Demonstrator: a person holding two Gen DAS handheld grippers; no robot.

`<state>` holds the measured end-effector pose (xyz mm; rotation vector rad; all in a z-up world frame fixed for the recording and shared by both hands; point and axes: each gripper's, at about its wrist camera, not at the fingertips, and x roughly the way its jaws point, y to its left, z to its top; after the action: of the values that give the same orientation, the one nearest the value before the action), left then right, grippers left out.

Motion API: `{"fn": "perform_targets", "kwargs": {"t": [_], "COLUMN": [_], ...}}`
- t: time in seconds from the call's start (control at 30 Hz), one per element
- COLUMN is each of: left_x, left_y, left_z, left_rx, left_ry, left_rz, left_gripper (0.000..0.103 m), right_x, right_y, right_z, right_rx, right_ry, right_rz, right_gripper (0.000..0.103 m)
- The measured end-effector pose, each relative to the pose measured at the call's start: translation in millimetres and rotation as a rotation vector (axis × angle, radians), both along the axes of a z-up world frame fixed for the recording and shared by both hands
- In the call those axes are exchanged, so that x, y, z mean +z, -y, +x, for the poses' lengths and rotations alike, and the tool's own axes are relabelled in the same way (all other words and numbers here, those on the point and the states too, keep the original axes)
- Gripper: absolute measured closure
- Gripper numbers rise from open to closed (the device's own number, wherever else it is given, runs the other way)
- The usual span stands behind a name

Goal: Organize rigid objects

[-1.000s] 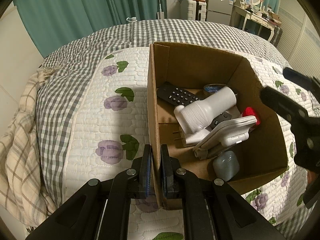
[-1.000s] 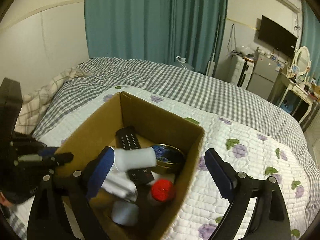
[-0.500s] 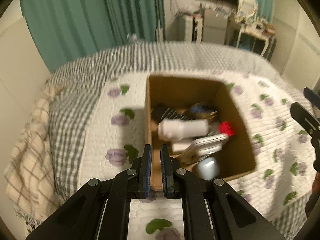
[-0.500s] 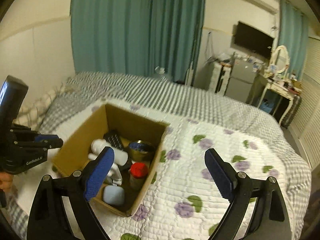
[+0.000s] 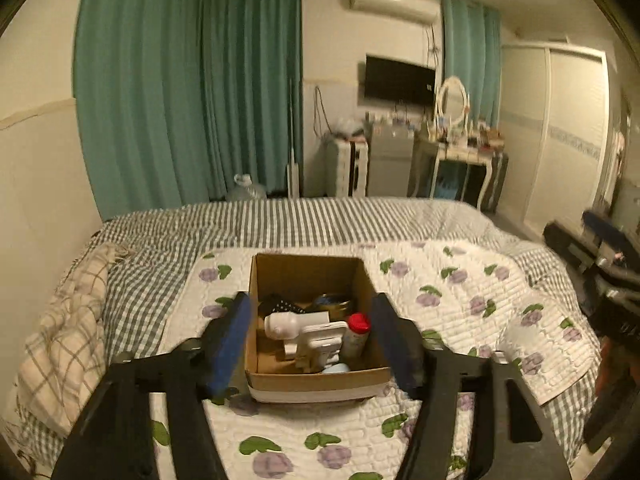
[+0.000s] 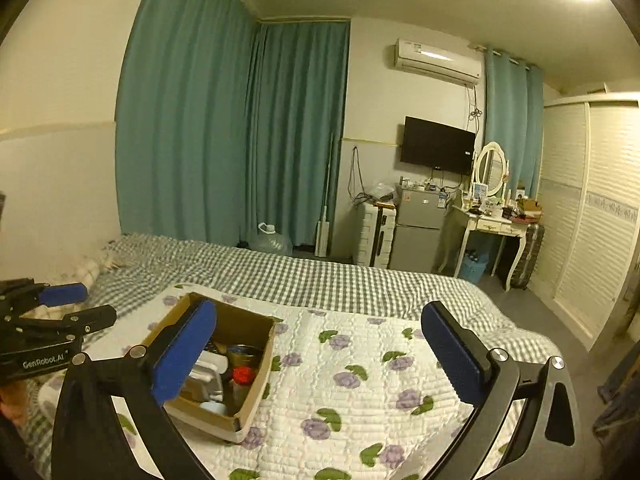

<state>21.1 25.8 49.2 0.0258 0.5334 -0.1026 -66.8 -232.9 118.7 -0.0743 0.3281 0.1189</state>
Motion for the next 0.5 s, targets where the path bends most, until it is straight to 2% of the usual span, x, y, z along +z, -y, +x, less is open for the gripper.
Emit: {"fn": "perform_targets", "kwargs": {"t": [0.07, 0.13, 0.2, 0.3, 0.5], "left_x": [-0.8, -4.1, -10.4, -19.2, -24.7], "left_y": [0.3, 1.6, 3.0, 4.2, 10.9], "left_z": [-11.8, -24.0, -32.1, -38.7, -43.9], "left_rx": [0.013, 0.042, 0.055, 0.068, 0.066], "left_ry": [0.048, 0.091, 0.116, 0.132, 0.133], "left_rz": [-0.01, 0.002, 0.024, 0.048, 0.068], "left_gripper": [0.028, 0.02, 0.019, 0.019, 0.019], "right_x": [-7.2, -19.4, -35.0, -50.6, -57.1], "right_y": [3.8, 4.5, 6.3, 8.3, 9.2], "right_z": [-6.7, -14.2, -18.3, -17.1, -19.6], "right_rx": [0.003, 0.005, -0.002, 0.008, -0.012], "right_ry": [-0.005, 0.002, -0.013, -0.065, -0.075], "right_rz": [0.017, 0.031, 0.043, 0.065, 0.076], "right_gripper": [0.0, 0.0, 0.0, 0.0, 0.0]}}
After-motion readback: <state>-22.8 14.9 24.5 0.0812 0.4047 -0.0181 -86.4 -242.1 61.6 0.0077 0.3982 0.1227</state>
